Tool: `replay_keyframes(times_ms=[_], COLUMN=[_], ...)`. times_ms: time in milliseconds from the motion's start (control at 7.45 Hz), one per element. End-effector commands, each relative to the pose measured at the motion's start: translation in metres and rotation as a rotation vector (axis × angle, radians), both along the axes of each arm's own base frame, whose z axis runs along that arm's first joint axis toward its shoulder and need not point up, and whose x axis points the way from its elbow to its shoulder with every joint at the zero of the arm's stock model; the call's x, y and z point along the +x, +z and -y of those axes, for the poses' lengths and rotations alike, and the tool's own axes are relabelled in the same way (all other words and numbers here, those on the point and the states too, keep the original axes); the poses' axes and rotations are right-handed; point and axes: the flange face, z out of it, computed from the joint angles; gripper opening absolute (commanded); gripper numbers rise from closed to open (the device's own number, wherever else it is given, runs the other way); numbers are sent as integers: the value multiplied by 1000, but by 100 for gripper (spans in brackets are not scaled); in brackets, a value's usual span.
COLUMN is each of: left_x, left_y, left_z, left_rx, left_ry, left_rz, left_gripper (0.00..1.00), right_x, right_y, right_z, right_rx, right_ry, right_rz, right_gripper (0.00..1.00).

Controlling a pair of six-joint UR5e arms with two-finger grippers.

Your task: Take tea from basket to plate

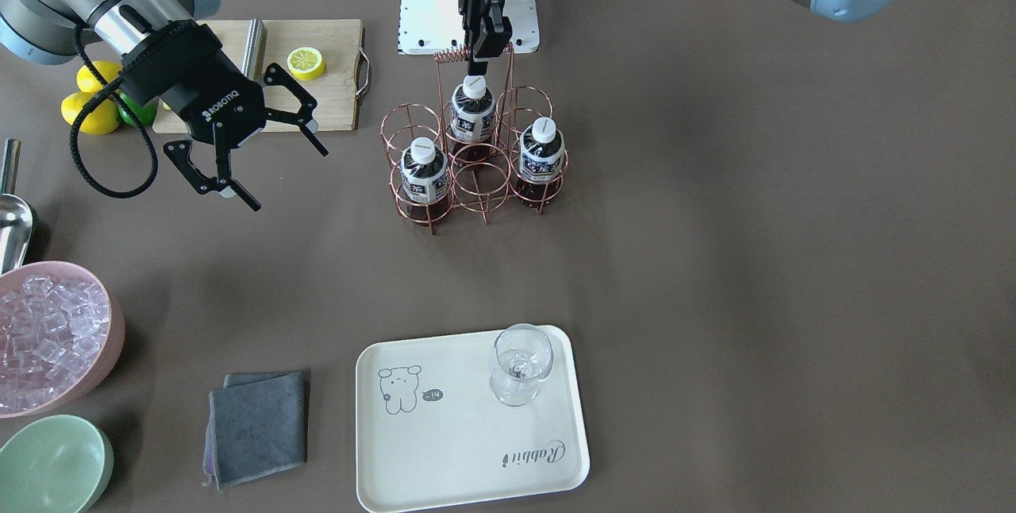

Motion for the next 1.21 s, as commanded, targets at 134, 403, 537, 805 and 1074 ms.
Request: replay_keyframes(times_ms=[134,403,537,805,1074], left_x=[2,1,1,1,-3], left_y=[1,1,1,1,2], left_z=[-1,-1,-1,-2,-2], left_rx=[5,4,3,4,3], left_ry=[-4,-3,-5,-3,-5], left_rz=[5,3,3,3,1], left_gripper=[0,0,0,0,0], right_x=[-36,-65,-84,-100,-109], right_y=[0,-30,-41,-43,-46], right_z=[-22,-39,-50,-64,-62], right_rx=[-39,-46,-51,-54,-66], right_ry=[-10,-57,-52,-50,-49], right_rz=[37,88,79,71,46], right_gripper=[100,100,100,100,100])
